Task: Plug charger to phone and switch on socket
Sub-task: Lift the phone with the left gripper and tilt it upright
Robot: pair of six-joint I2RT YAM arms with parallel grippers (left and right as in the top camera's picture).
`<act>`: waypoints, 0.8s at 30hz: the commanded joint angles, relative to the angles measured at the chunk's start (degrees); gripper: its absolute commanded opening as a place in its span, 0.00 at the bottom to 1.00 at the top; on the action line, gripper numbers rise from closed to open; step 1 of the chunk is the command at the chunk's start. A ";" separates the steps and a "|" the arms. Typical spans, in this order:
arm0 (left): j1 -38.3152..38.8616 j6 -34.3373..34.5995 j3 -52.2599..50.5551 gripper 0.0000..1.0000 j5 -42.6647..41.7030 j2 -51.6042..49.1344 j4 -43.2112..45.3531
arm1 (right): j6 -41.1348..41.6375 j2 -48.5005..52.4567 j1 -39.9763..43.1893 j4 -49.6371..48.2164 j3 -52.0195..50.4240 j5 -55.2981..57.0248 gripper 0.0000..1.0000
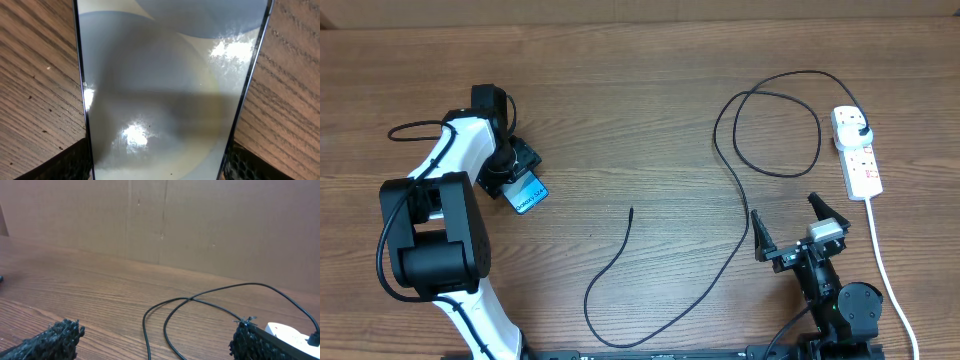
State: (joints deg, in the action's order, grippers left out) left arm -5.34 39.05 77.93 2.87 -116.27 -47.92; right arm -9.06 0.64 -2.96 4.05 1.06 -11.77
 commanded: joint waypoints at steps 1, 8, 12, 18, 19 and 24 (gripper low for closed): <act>0.11 0.22 1.14 0.04 0.09 -1.14 -1.44 | -0.24 -0.48 0.35 -0.28 -0.61 0.33 1.00; 0.13 0.20 12.63 0.04 0.09 -1.01 -10.69 | -0.24 -0.48 0.35 -0.28 -0.61 0.33 1.00; 0.13 0.17 19.85 0.04 -0.04 -1.01 -15.43 | -0.24 -0.48 0.35 -0.28 -0.61 0.33 1.00; 0.13 0.72 27.21 0.04 -14.03 -1.01 -19.58 | -0.24 -0.48 0.35 -0.28 -0.61 0.33 1.00; 0.13 2.21 27.58 0.04 -19.08 -1.01 -19.56 | -0.24 -0.48 0.35 -0.28 -0.61 0.33 1.00; 0.13 7.89 27.63 0.04 -40.89 -1.01 -19.43 | -0.24 -0.48 0.35 -0.28 -0.61 0.33 1.00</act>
State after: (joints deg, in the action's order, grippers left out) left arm -5.34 42.39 103.68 -18.76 -117.78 -67.37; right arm -9.06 0.64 -2.96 4.10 1.06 -11.77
